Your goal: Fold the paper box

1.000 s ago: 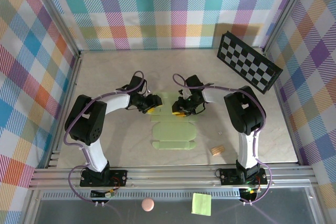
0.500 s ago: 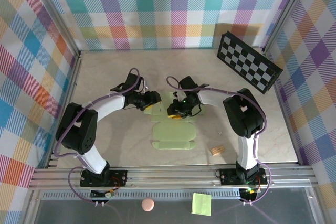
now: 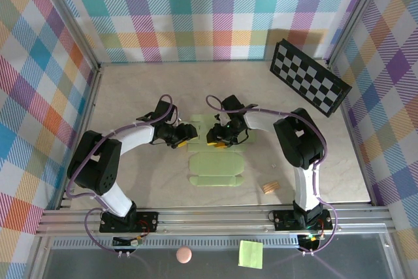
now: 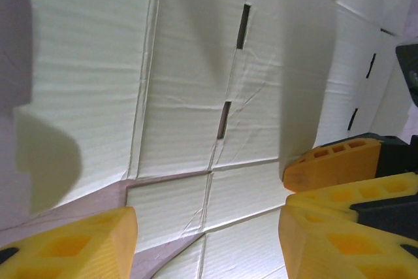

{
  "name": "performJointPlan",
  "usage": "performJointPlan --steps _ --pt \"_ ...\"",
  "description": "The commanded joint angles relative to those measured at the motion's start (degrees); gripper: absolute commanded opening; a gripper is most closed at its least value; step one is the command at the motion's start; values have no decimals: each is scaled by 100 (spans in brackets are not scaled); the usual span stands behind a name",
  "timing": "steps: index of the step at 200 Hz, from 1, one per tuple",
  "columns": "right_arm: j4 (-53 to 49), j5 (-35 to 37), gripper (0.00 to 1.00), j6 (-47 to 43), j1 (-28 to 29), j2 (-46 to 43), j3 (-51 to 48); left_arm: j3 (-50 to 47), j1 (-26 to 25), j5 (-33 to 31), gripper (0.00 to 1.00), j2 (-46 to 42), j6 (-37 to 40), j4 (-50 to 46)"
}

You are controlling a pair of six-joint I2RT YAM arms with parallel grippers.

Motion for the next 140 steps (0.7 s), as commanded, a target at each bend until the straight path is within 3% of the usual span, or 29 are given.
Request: performJointPlan --steps 1,58,140 --pt "-179 299 45 -62 48 205 -42 -61 -7 -126 59 -149 10 -166" --pt "-137 269 46 -68 44 227 -140 293 -269 -767 64 85 406 -1013" --pt "-86 225 46 -62 51 223 -179 534 -490 -801 57 415 430 -999"
